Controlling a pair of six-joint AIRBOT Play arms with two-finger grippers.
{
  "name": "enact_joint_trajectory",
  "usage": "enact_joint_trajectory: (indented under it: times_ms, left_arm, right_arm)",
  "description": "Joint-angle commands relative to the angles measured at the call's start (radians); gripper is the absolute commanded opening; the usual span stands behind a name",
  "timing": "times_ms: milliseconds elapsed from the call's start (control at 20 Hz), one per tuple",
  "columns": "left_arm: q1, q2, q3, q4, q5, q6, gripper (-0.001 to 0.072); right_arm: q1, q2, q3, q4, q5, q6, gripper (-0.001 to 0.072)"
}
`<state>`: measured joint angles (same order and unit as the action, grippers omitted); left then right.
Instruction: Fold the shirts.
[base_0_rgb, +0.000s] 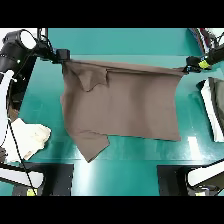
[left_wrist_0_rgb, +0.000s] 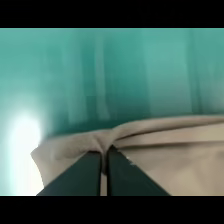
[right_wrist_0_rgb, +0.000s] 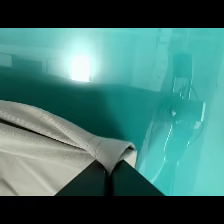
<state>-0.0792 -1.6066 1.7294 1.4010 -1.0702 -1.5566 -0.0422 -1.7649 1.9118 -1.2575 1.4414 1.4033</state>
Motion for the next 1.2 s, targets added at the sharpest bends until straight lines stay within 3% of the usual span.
enact_joint_trajectory:
  times_ms: [0,300,500,550,600,650,850,1150]
  left_arm:
    - [0.001,0.033,-0.066,0.016,-0.147,0.046,0.0024]
    - [0.001,0.062,-0.417,-0.016,-0.046,0.046,0.0025]
    - [0.001,0.064,-0.461,-0.032,-0.035,0.026,0.0027]
    - [0.001,0.071,-0.461,-0.031,-0.046,0.019,0.0074]
    - [0.001,0.085,-0.461,-0.031,-0.057,0.019,0.0395]
    - [0.001,0.107,-0.461,-0.022,-0.069,0.019,0.0553]
    - [0.001,0.29,-0.56,0.01,-0.153,0.018,0.055]
    - [0.001,0.656,-1.067,-0.109,-0.158,-0.066,0.055]
  right_arm:
    - [0.002,0.096,-0.192,-0.003,-0.065,-0.016,0.0016]
    - [0.042,0.215,-0.528,0.001,-0.182,-0.016,0.0017]
    - [0.088,0.258,-0.616,0.002,-0.213,-0.016,0.002]
    - [0.089,0.266,-0.623,0.007,-0.208,-0.016,0.0032]
    - [0.087,0.275,-0.622,0.009,-0.196,-0.016,0.0216]
    - [0.077,0.293,-0.623,0.01,-0.174,-0.016,0.042]
    - [0.005,0.423,-0.655,0.018,-0.048,-0.017,0.0423]
    - [-0.09,0.665,-0.882,0.161,-0.063,-0.018,0.0423]
